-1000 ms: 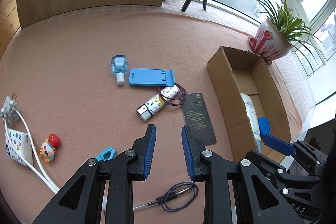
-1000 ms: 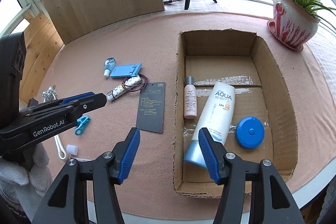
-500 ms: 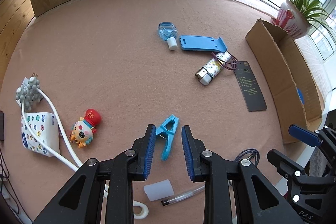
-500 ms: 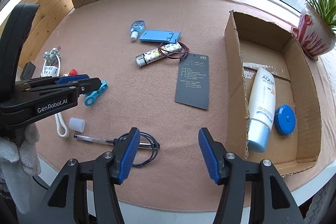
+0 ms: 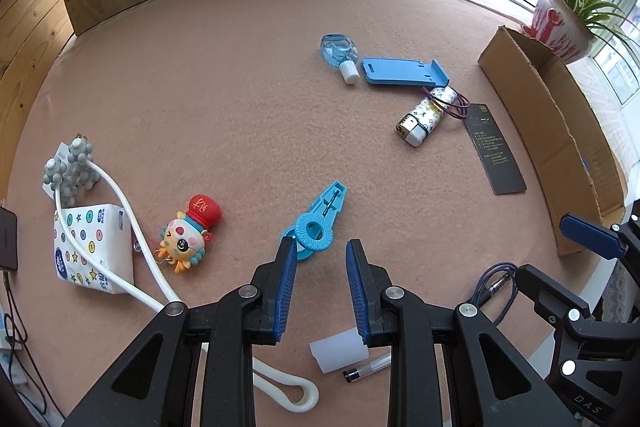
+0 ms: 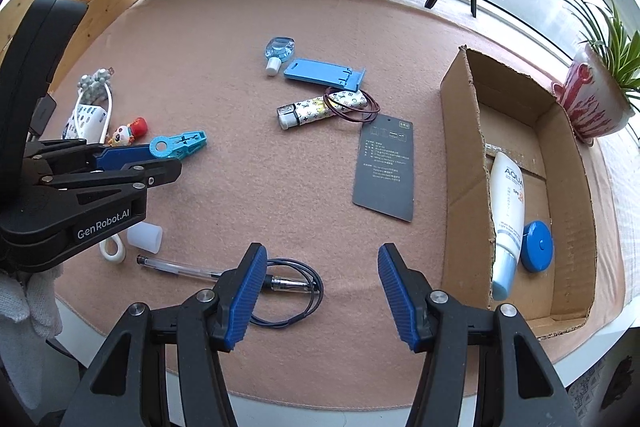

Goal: Organize objects
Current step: 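Withdraw both tools from the box toward the remaining items, then reach the left gripper to the blue clothespin while the right reaches the black cable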

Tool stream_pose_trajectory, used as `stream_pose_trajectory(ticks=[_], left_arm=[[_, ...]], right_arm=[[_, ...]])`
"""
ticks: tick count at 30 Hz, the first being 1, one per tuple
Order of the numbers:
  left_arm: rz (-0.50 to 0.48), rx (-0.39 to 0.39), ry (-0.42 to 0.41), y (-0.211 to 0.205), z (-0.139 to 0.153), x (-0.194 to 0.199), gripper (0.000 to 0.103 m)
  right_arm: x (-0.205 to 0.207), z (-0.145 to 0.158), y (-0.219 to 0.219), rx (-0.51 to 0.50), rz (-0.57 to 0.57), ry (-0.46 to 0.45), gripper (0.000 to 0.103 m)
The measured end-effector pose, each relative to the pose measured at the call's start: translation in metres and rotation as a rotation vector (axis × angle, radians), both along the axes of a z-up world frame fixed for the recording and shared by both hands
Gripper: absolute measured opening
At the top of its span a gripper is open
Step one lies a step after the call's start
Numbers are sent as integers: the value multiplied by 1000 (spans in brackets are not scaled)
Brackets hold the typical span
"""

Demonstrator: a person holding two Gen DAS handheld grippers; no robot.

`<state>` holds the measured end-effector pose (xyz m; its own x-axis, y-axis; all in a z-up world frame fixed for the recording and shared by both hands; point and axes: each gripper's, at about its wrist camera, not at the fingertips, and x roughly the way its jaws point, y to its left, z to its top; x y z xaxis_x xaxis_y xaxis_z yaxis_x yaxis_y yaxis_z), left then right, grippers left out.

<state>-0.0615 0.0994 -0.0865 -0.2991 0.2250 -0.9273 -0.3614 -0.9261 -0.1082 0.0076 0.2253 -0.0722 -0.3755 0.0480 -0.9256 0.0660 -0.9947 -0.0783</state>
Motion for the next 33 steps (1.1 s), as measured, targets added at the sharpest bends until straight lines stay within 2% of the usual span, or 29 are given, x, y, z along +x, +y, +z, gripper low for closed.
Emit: stream_pose_trajectory(ticks=[7, 19, 24, 33], left_arm=[[-9, 13, -8, 2, -5, -3, 27], [-36, 28, -15, 13, -10, -6, 27], [-36, 29, -9, 15, -10, -6, 27], [-42, 29, 2, 15, -11, -6, 27]], right_arm=[[-4, -7, -7, 7, 12, -12, 54], [-7, -22, 5, -68, -30, -72, 54], [-9, -26, 10, -131, -52, -93, 54], [-7, -27, 4, -145, -36, -81, 54]])
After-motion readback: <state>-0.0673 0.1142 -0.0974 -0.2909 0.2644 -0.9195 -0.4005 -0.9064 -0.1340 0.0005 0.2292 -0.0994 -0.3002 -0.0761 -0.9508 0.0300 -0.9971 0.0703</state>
